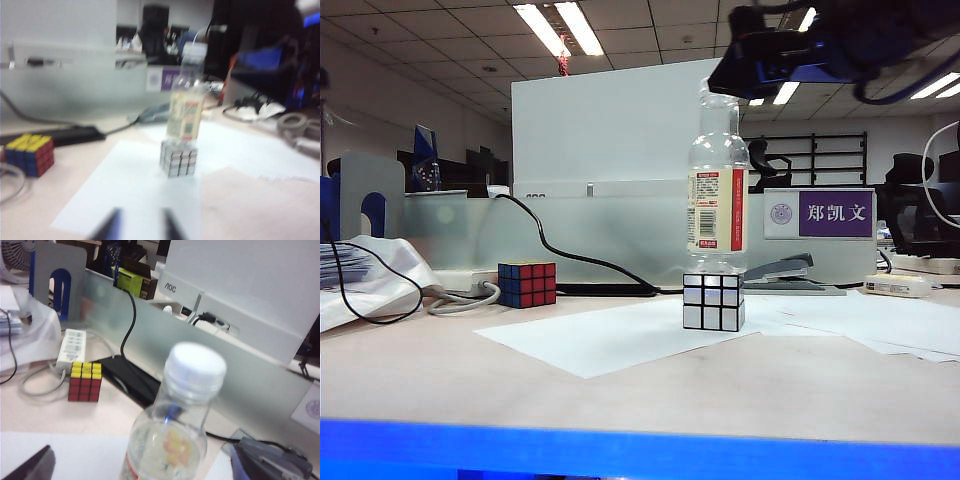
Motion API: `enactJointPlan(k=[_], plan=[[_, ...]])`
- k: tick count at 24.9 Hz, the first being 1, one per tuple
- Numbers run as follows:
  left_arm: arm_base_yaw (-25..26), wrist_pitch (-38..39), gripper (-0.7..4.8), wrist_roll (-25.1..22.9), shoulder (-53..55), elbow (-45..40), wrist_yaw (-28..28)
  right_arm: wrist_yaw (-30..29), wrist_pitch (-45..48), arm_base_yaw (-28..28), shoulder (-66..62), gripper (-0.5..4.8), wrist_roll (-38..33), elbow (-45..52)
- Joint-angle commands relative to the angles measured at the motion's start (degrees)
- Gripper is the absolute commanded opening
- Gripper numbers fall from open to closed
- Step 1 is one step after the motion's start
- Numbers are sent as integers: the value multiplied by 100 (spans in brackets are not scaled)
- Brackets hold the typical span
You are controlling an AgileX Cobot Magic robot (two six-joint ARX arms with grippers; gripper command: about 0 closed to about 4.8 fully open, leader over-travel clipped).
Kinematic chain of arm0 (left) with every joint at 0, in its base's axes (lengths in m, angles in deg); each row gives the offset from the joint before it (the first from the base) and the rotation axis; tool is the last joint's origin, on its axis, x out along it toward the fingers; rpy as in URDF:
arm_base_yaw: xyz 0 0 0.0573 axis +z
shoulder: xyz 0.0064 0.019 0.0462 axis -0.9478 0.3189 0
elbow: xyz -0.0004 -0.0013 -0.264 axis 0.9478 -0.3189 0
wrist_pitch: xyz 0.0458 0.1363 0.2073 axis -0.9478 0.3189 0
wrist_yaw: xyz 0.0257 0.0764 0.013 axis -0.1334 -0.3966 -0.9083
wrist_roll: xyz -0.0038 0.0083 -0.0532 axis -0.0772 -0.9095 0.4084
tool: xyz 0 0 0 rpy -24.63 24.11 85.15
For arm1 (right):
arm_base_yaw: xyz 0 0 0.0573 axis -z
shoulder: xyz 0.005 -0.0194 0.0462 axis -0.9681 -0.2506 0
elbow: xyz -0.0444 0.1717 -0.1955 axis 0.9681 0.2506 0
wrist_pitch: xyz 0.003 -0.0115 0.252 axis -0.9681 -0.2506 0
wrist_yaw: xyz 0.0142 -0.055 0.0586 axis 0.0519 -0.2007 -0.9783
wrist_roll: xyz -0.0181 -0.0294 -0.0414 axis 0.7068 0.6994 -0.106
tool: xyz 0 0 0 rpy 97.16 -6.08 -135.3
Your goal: Flip the plastic bottle upside down.
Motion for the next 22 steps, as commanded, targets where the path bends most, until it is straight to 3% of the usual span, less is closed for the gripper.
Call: enactJointPlan(k=[1,4,6,7,12,22], plan=[[-9,-1176,98,-76,809,90,59,308,221,-7,-245,479,321,-341],[-11,-1580,104,-476,2022,632,332,448,225,24,-472,479,332,-520],[-57,-1849,167,-616,3091,1169,979,562,422,72,-632,479,326,-522],[-125,-2081,167,-686,3668,1456,1193,546,490,118,-737,479,308,-522],[-538,-2330,299,-848,5630,2806,1386,542,629,155,-1432,479,328,-752],[-619,-2822,305,-984,5901,3099,1327,525,643,160,-2337,479,313,-1408]])
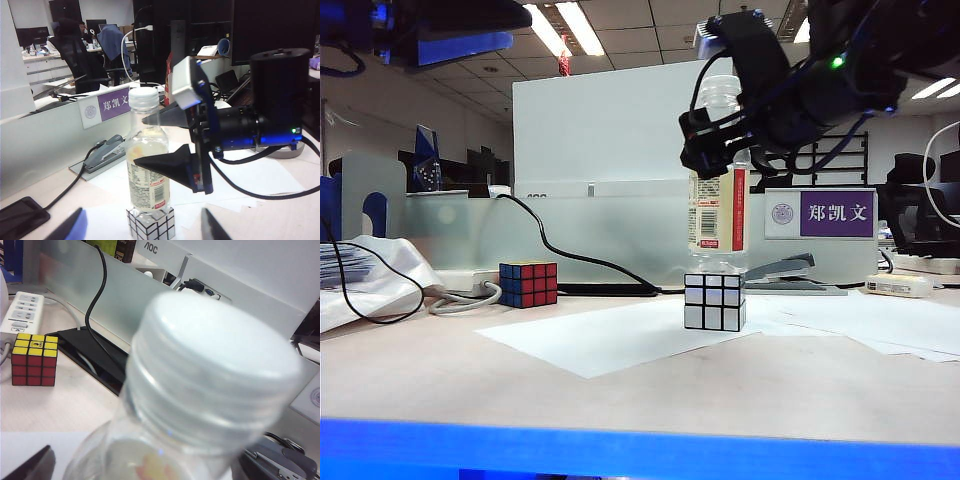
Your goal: Flip the plastic bottle upside down.
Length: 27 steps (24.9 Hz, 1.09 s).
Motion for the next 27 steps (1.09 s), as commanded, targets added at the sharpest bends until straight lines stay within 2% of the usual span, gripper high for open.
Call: enactJointPlan(k=[1,11,12,13,14,16,17,18,19,21,22,23,24,25,27], plan=[[2,-83,306,-52,-7,20,-74,66,127,4,-63,479,-11,-118],[2,-155,306,-76,-7,20,-98,81,142,13,-407,479,-140,-146],[2,-168,306,-74,-7,20,-98,26,197,13,-407,435,-140,-144],[2,-175,306,-74,-7,20,-98,28,243,13,-407,327,-140,-146],[2,-195,306,-72,-7,20,-96,26,337,13,-409,144,-138,-146],[2,-199,306,-72,-7,20,-98,26,444,13,-407,59,-173,-146],[2,-199,306,-72,-7,20,-98,26,487,13,-407,32,-240,-146],[2,-199,306,-74,-7,20,-96,-24,619,13,-407,-4,-514,-146],[2,-199,306,-74,-7,20,-96,-61,697,13,-407,-4,-643,-146],[2,-168,306,-70,-7,20,-90,-201,1029,13,-402,-4,-1375,-146],[2,-105,306,-72,-7,17,-90,-542,1322,13,-389,-4,-1952,-149],[2,-74,306,-74,-7,15,-92,-651,1473,13,-380,-4,-2205,-146],[2,4,306,-76,-7,15,-92,-898,1840,13,-376,-4,-2863,-146],[2,35,310,-101,-7,15,-90,-1001,2002,13,-376,-4,-3143,-149],[2,111,321,-181,-7,15,-92,-1097,2555,26,-376,-4,-4151,-146]])
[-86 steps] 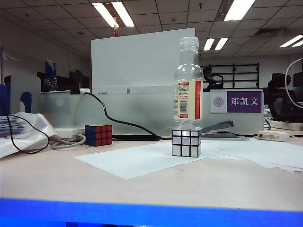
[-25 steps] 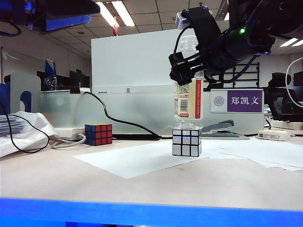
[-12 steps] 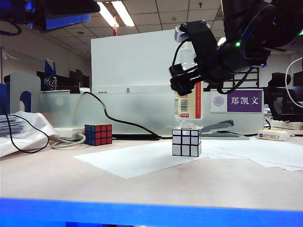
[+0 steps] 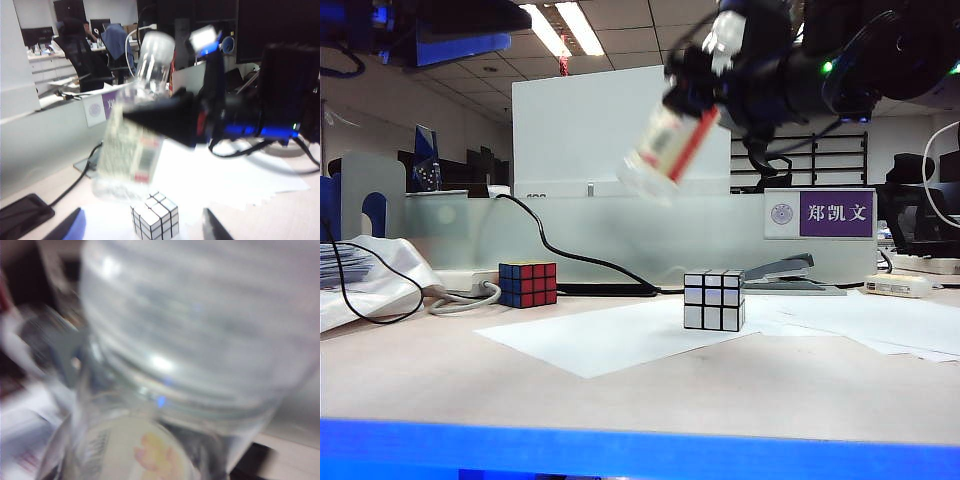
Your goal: Flip the plastic bottle upside down.
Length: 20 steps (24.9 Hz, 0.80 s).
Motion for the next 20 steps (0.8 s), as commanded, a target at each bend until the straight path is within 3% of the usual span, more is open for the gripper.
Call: enactJointPlan(k=[1,2,7,20], plan=[[0,37,381,-105,-7,15,-20,-306,1104,103,46,-4,-1899,-31],[0,28,411,-103,-7,15,-20,-415,1279,146,46,-4,-2210,-31],[-2,-118,417,-70,-7,15,35,-575,1926,339,44,-4,-3779,-33],[-9,-634,418,-37,-7,17,177,-975,1967,332,46,-4,-6977,-42]])
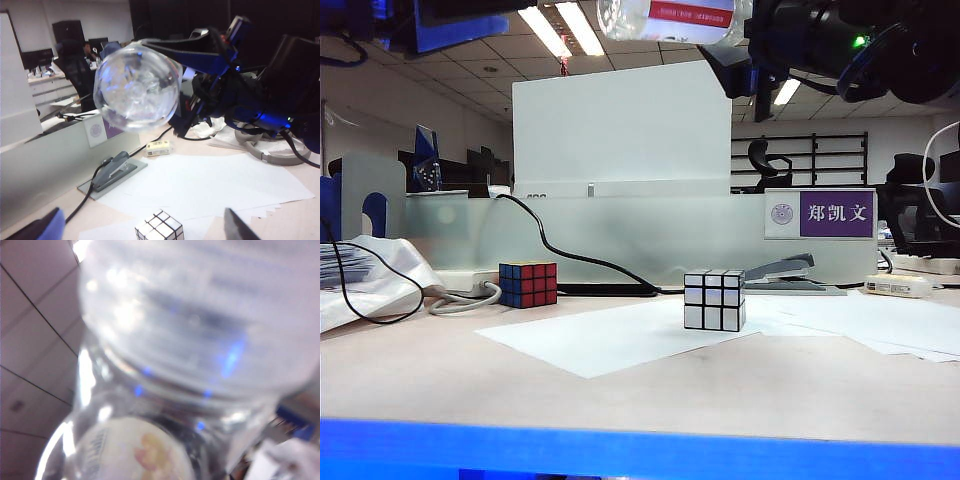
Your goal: Flip the plastic bottle upside down.
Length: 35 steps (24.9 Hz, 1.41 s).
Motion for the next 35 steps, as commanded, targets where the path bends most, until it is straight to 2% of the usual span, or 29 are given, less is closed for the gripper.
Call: enactJointPlan(k=[1,4,12,16,20,23,24,26,28,30,35], plan=[[-2,-205,419,20,-9,17,68,-195,138,0,39,-4,-1056,-42],[-9,-461,440,46,-9,20,205,-358,138,-70,39,-4,-1683,-48],[-173,-1200,442,103,-9,20,407,-507,142,-553,46,-4,-2837,-256],[-173,-1456,479,101,-9,20,192,-549,142,-741,105,-4,-3027,-393],[-173,-1727,479,-35,-7,22,-260,-527,142,-1043,313,-4,-3093,-509],[-188,-2363,479,144,-9,24,-136,-481,142,-1270,372,-4,-3211,-529],[-326,-2739,479,225,-9,28,-11,-437,140,-1392,372,-4,-3215,-529],[-704,-2959,479,254,-9,155,181,-330,140,-1545,369,-4,-3307,-529],[-1040,-2750,479,214,-9,358,273,-192,140,-1720,367,-4,-3399,-529],[-1298,-2586,479,-26,-9,461,184,-201,140,-1753,417,-4,-3432,-529],[-1300,-2656,479,-72,-9,573,-190,-153,140,-1932,579,-4,-3425,-527]])
